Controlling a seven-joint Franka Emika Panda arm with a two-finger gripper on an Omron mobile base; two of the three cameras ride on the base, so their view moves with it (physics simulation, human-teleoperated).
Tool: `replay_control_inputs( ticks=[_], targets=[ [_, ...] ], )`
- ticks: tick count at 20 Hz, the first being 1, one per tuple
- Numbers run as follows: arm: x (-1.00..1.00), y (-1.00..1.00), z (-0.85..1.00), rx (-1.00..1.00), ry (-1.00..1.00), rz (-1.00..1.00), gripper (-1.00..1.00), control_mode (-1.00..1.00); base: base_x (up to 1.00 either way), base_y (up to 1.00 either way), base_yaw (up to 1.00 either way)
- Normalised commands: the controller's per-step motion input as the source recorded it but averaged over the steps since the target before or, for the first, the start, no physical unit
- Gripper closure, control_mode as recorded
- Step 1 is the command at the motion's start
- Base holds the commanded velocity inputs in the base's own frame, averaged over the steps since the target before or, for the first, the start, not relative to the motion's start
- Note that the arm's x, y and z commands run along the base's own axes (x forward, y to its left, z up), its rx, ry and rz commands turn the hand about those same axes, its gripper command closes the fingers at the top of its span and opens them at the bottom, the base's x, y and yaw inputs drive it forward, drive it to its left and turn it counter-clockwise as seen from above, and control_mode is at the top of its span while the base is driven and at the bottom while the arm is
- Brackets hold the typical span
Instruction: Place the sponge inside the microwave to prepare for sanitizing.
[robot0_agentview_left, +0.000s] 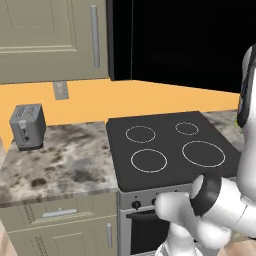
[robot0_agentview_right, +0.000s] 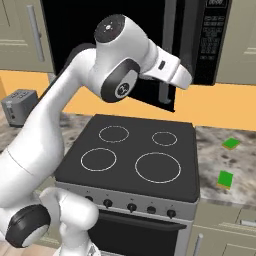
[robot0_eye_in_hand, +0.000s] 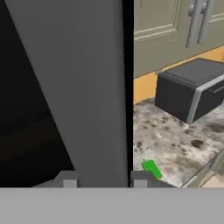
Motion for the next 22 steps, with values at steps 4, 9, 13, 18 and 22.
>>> replay_control_inputs(
  ticks=[4,9,13,18,22],
  targets=[
    [-0.79,0.5,-0.13,-0.02,-0.12,-0.52,1.0,-1.0,0.0,0.0,0.0],
    [-0.92,0.52,-0.13,0.0,-0.13,-0.52,1.0,-1.0,0.0,0.0,0.0],
    [-0.99,0.52,-0.2,0.0,-0.11,-0.5,1.0,-1.0,0.0,0.0,0.0],
    [-1.0,0.53,-0.2,0.0,-0.07,-0.47,1.0,-1.0,0.0,0.0,0.0],
    [-0.87,0.41,-0.03,-0.04,0.03,-0.21,1.0,-1.0,0.0,0.0,0.0]
  ],
)
